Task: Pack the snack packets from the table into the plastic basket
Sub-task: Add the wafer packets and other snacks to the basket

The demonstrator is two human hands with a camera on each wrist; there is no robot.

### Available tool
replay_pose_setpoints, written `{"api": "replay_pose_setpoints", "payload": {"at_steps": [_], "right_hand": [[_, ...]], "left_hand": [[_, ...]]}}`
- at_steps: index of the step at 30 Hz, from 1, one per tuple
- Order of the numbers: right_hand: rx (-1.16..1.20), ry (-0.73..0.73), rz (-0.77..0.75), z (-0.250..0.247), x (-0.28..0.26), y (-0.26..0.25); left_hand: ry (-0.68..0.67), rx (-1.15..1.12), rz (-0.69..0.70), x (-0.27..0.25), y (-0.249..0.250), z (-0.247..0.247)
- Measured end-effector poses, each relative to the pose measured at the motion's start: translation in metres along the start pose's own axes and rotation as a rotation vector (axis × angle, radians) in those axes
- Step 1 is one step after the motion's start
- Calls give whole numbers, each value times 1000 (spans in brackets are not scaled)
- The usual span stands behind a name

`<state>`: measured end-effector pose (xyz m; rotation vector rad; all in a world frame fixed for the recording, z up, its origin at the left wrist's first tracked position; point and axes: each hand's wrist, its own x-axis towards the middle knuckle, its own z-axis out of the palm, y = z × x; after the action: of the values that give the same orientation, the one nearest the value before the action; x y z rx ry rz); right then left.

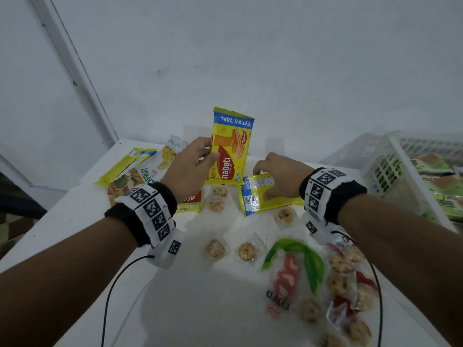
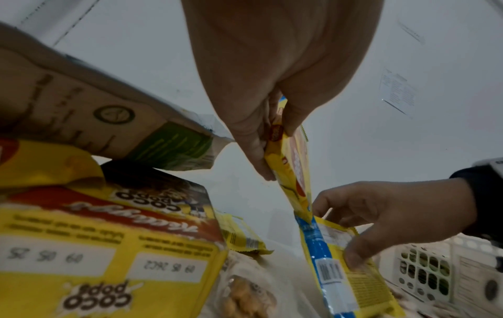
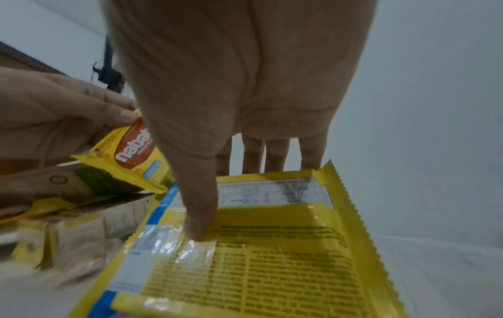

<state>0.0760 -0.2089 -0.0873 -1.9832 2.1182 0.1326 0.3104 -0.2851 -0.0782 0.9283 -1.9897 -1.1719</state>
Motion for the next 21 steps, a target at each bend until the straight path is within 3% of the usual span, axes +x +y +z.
{"api": "replay_pose_setpoints", "payload": {"at_steps": [10, 14, 17, 21], "right_hand": [[435, 439, 169, -20, -15, 21], [599, 529, 234, -23, -25, 25], [476, 495, 189, -19, -35, 17], [136, 154, 79, -10, -40, 4]], "left_hand": [[-35, -49, 1, 6, 7, -1], [-43, -64, 36, 9, 13, -1], [-33, -47, 61, 10, 16, -1], [-23, -52, 53, 13, 16, -3]]}}
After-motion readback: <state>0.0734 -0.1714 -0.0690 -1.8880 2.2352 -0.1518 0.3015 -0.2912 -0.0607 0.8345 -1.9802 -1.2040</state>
